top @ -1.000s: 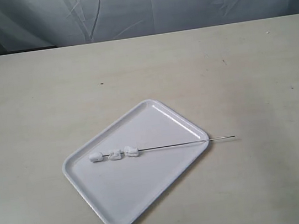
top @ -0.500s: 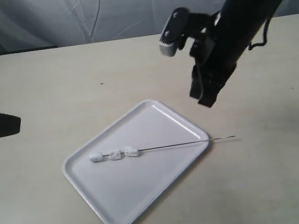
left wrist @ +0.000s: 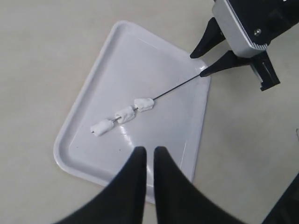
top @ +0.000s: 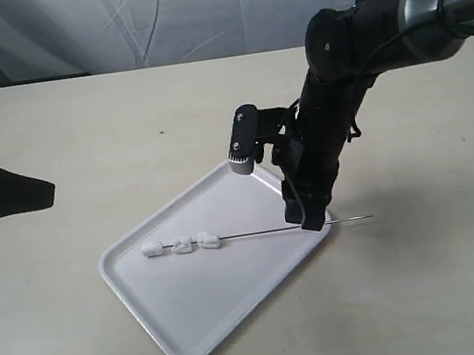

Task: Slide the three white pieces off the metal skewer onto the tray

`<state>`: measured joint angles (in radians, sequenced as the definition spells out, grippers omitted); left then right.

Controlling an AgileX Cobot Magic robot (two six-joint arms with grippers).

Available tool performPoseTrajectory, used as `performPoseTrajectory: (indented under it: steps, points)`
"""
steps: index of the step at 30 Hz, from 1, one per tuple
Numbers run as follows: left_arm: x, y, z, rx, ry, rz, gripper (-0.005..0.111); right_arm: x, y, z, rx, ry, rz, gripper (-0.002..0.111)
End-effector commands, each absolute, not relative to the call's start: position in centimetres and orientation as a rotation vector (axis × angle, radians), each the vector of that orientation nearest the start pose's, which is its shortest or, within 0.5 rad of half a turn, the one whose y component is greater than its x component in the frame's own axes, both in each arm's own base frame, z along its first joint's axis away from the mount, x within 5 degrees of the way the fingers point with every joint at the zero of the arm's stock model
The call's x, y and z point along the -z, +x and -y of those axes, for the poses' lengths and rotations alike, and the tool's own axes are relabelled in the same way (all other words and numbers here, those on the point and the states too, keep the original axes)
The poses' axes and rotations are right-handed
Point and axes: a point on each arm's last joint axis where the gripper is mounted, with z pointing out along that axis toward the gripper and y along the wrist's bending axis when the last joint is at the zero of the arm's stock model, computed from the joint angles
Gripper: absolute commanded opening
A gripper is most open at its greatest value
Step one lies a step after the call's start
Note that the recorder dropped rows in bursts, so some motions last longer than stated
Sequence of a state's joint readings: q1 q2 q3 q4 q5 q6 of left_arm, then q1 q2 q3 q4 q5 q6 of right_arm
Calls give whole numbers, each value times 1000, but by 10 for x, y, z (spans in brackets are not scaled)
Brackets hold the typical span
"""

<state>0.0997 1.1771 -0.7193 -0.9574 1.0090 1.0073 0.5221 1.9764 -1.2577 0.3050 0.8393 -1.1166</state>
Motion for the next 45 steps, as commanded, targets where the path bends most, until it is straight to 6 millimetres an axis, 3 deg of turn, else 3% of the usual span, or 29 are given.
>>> performPoseTrajectory:
  steps: [1,5,10,12,17,20,24,29,32,37,41,45]
  points:
    - [-266,210,45,865,534,-2358,17,-136,316,-205,-281,-2027,-2181,40]
    - [-262,212,45,875,526,-2374,24,-124,318,-205,-282,-2041,-2189,40]
    - [-262,214,44,854,508,-2367,25,-106,317,-207,-296,-2070,-2217,40]
    - [-262,215,44,847,504,-2366,25,-100,316,-208,-299,-2085,-2225,34]
    - [-261,215,43,833,501,-2366,25,-83,309,-202,-280,-2242,-2248,3]
    - [-262,216,43,839,486,-2367,25,-81,307,-202,-292,-2219,-2312,-1]
    - [-265,219,45,891,391,-2343,25,-97,303,-203,-348,-2177,-2345,-1]
    - [-266,214,52,1079,291,-2292,25,-136,295,-200,-361,-2102,-2411,-1]
    - [-254,206,55,1144,264,-2322,25,-165,289,-197,-353,-2042,-2432,-1]
    - [-232,193,57,1209,202,-2324,25,-198,282,-193,-341,-1970,-2423,-1]
    - [-220,183,61,1315,97,-2232,25,-211,274,-189,-352,-1933,-2475,-1]
    - [-210,175,62,1407,-88,-2117,25,-208,263,-181,-347,-1852,-2572,-1]
